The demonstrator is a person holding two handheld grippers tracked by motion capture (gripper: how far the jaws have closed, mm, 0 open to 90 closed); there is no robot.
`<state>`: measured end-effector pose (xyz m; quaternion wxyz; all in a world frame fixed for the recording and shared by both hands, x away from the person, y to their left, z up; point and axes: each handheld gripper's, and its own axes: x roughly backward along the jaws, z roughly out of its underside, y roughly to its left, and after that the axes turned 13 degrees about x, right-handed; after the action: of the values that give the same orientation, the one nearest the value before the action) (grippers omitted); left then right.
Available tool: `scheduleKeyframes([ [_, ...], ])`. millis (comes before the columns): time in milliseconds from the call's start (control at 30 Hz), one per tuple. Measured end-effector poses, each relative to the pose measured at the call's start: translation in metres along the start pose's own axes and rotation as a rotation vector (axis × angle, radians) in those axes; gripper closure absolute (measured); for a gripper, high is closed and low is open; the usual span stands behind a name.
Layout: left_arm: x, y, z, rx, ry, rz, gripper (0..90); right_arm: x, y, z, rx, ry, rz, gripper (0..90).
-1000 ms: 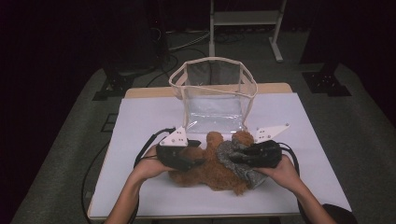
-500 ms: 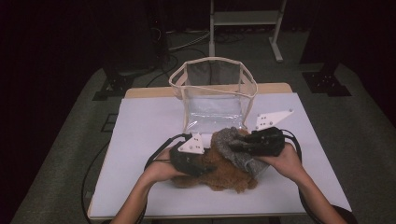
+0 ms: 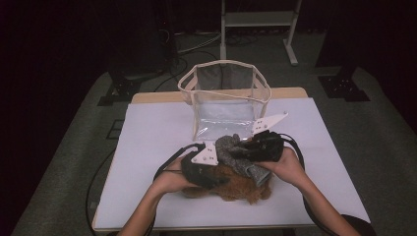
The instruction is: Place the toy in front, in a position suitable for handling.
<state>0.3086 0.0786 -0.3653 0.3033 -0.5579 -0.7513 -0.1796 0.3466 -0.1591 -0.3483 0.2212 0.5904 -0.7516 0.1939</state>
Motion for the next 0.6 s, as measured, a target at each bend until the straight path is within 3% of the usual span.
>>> scheduleKeyframes([
  [67,0.001,0.001,0.0,-0.007,0.016,-0.006,40.4,-0.001,0.001,0.007,-0.015,-0.005,-0.008,75.0],
  [167,0.011,0.006,0.004,-0.005,0.017,-0.048,35.5,0.002,0.0,0.012,-0.012,-0.009,0.003,75.1],
  [267,0.029,0.015,0.013,0.027,-0.03,-0.076,32.1,0.003,-0.001,0.014,-0.015,-0.015,0.004,75.1],
  [400,0.051,0.027,0.028,0.07,-0.056,-0.127,25.6,0.003,-0.002,0.014,-0.009,-0.017,0.008,75.0],
  [500,0.061,0.041,0.047,0.146,-0.071,-0.089,24.3,0.006,-0.003,0.016,-0.001,-0.015,0.011,75.0],
  [600,0.058,0.047,0.06,0.173,-0.056,-0.015,30.0,0.009,-0.003,0.017,0.003,-0.013,0.022,75.0],
])
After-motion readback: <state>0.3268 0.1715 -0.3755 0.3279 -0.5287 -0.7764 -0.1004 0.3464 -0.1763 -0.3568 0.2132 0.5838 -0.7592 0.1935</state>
